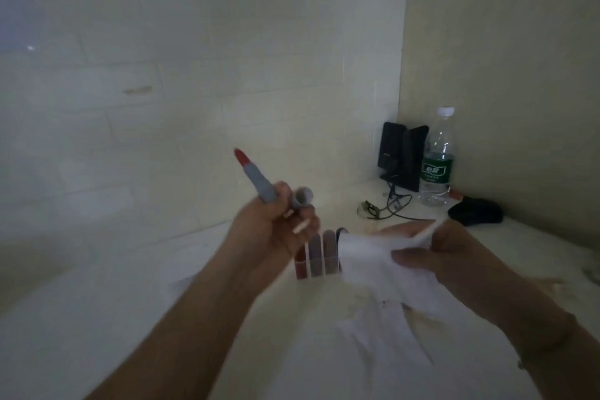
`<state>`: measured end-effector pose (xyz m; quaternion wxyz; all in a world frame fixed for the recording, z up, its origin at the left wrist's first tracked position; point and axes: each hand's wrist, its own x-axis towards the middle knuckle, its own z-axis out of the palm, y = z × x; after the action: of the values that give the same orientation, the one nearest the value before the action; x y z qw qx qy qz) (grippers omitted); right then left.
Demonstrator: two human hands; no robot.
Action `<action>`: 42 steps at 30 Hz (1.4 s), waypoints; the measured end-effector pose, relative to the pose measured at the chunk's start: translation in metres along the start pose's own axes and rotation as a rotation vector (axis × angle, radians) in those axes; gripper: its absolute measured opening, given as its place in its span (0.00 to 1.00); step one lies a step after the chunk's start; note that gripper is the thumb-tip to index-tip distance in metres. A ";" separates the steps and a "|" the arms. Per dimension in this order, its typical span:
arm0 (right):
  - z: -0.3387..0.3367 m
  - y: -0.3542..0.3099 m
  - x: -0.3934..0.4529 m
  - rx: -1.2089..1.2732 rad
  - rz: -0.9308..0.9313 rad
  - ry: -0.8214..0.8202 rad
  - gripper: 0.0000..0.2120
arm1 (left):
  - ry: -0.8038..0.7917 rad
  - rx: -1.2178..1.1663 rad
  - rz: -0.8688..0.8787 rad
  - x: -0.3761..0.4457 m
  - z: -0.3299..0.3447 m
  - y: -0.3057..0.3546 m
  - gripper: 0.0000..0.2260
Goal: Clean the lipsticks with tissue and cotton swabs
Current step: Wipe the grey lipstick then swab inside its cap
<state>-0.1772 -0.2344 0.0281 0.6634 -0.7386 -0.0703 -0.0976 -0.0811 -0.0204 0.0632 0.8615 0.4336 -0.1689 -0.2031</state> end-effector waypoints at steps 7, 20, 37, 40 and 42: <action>0.005 0.019 -0.004 -0.383 -0.250 0.103 0.25 | 0.007 -0.036 0.002 0.016 0.003 -0.057 0.10; 0.040 0.013 -0.014 -0.517 -0.290 0.266 0.24 | 0.295 0.601 0.497 0.011 -0.004 -0.074 0.14; 0.065 0.028 -0.010 -0.326 -0.177 0.417 0.05 | 0.381 0.500 0.640 0.010 0.003 -0.072 0.07; 0.066 0.030 -0.010 -0.255 -0.154 0.419 0.11 | 0.401 0.527 0.616 0.015 -0.005 -0.076 0.10; 0.069 0.031 -0.010 -0.300 -0.185 0.378 0.12 | 0.430 0.585 0.644 0.015 -0.007 -0.077 0.11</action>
<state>-0.1767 -0.1694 -0.0109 0.5360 -0.7878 0.0030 -0.3034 -0.0807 -0.0652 -0.0017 0.7380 0.6153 -0.1628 0.2242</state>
